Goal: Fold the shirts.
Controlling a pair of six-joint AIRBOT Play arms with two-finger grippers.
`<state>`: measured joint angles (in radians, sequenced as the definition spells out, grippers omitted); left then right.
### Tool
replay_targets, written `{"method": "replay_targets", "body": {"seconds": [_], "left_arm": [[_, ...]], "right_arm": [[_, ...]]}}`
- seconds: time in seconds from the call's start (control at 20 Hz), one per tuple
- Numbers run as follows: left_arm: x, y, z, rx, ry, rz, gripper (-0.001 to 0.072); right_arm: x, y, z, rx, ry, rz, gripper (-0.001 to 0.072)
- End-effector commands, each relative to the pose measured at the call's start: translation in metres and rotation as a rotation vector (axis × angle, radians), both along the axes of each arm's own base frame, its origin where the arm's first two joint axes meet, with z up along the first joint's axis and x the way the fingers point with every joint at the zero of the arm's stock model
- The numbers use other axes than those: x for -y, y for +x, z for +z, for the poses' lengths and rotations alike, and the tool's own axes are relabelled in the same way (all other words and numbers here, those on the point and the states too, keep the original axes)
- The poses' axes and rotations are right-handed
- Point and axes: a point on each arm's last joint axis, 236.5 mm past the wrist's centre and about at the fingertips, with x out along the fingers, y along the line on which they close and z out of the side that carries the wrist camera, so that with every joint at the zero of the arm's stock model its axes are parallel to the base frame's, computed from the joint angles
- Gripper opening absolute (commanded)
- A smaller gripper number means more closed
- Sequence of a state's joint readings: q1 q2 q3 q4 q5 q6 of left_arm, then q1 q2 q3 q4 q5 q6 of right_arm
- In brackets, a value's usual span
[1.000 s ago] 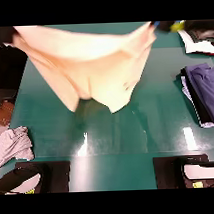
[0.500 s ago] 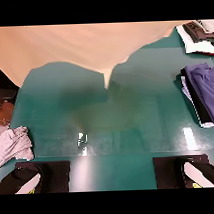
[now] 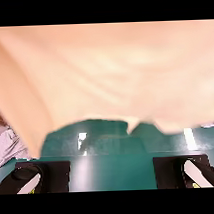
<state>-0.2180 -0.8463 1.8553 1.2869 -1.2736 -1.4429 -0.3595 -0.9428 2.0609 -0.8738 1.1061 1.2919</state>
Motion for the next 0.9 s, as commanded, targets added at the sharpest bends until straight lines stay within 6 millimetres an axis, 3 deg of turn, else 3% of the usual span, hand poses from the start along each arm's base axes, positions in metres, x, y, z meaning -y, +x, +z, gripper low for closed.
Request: {"method": "replay_targets", "body": {"seconds": [0.0, 0.15, 0.2, 0.3, 0.4, 0.5, 0.6, 0.65, 0.7, 0.75, 0.85], "left_arm": [[0.006, 0.047, -0.126, -0.320, 0.083, 0.014, 0.0025], [0.005, 0.095, -0.254, -0.551, 0.156, 0.060, 0.0025], [0.001, 0.109, -0.287, -0.593, 0.187, 0.085, 0.0025], [-0.009, 0.144, -0.336, -0.646, 0.199, 0.133, 0.0025], [-0.026, 0.180, -0.363, -0.660, 0.151, 0.200, 0.0026], [-0.046, 0.204, -0.381, -0.685, 0.085, 0.266, 0.0026], [-0.060, 0.218, -0.385, -0.689, 0.039, 0.300, 0.0028], [-0.068, 0.222, -0.383, -0.686, 0.031, 0.315, 0.0203], [-0.075, 0.224, -0.379, -0.681, 0.023, 0.329, 0.0501], [-0.084, 0.224, -0.375, -0.687, 0.018, 0.342, 0.0559], [-0.103, 0.215, -0.368, -0.734, 0.010, 0.364, 0.0546]], "right_arm": [[-0.021, 0.072, -0.099, -0.328, 0.069, 0.160, 0.0012], [-0.031, 0.149, -0.243, -0.700, 0.054, 0.155, 0.0012], [-0.034, 0.169, -0.283, -0.785, 0.055, 0.141, 0.0013], [-0.043, 0.205, -0.349, -0.886, 0.080, 0.135, 0.0013], [-0.046, 0.237, -0.392, -0.920, 0.128, 0.106, 0.0014], [-0.045, 0.260, -0.417, -0.925, 0.167, 0.078, 0.0015], [-0.044, 0.277, -0.425, -0.913, 0.172, 0.069, 0.0017], [-0.044, 0.283, -0.424, -0.906, 0.171, 0.071, 0.0039], [-0.045, 0.288, -0.422, -0.902, 0.168, 0.075, 0.0242], [-0.044, 0.289, -0.417, -0.903, 0.164, 0.081, 0.0416], [-0.041, 0.279, -0.405, -0.933, 0.148, 0.102, 0.0408]]}}
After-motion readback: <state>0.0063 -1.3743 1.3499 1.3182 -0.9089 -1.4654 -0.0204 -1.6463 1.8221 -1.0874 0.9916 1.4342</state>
